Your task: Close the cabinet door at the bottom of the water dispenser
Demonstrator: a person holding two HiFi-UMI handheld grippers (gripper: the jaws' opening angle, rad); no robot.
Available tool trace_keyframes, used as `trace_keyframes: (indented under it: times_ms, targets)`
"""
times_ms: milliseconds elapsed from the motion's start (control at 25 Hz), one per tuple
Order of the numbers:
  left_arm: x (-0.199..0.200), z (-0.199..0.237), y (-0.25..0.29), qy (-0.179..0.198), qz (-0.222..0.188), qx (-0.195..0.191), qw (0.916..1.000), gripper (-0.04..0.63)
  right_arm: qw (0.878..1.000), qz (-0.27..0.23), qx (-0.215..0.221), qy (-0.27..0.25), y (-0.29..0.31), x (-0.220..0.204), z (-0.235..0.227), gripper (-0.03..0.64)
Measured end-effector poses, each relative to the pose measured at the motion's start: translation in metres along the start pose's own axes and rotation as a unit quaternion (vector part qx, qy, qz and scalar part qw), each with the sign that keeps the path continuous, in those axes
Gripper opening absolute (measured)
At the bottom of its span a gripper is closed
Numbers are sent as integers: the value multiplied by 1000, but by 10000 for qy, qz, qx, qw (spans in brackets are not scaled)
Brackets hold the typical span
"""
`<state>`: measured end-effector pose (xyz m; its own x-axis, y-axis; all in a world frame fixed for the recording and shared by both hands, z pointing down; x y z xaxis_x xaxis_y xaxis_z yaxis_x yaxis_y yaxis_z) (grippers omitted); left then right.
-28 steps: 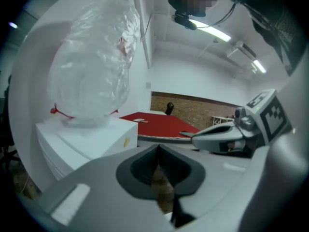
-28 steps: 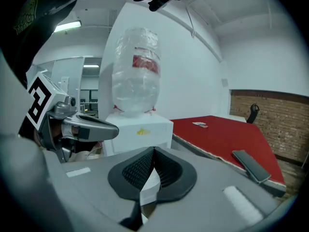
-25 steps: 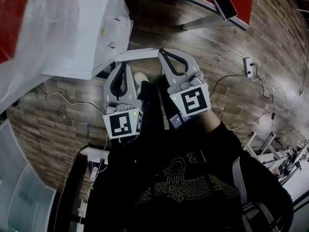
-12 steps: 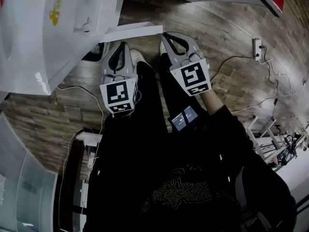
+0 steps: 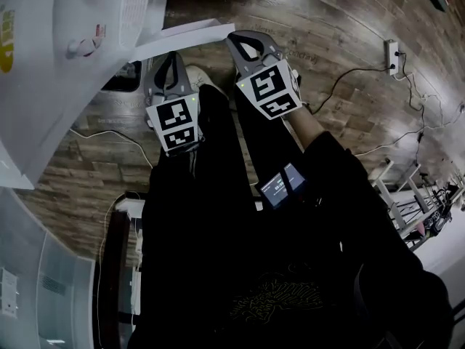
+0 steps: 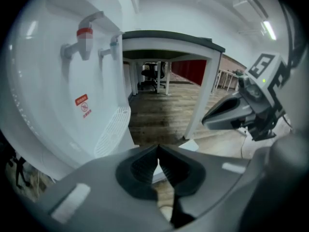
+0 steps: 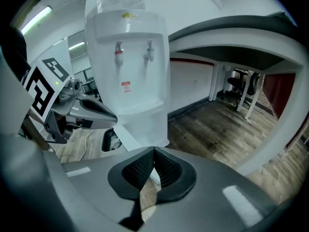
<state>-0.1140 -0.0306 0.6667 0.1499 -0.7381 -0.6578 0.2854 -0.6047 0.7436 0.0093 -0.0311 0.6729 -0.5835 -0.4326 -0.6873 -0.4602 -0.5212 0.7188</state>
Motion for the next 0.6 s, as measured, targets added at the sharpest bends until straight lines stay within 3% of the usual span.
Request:
trace_keyframes:
  times_ms: [240,400,600]
  targets:
    - [-22,-21,33,1222,608,-154,9905,8,9989,474,-63,19,16,-32,-4,0]
    - [-37,-26,47,1552,941,-288,9830,9,9969,782,116,35,28,-46,1,69]
    - [-48,-32,59,1934,1192,-432,9729,86,9923,1142,410,249,41,-66,4,92]
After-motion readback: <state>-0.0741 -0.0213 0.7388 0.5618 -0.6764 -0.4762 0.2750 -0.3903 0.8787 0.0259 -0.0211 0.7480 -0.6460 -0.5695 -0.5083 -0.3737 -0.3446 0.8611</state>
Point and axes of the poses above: the fingertips, and each gripper's own axes: y forward along the fingers, z to its left, x out of its top, the point moved 1 cm from there along -y, backward along the fingers, and after that the axes turned 14 degrees about -y, right-handed, at the moved point
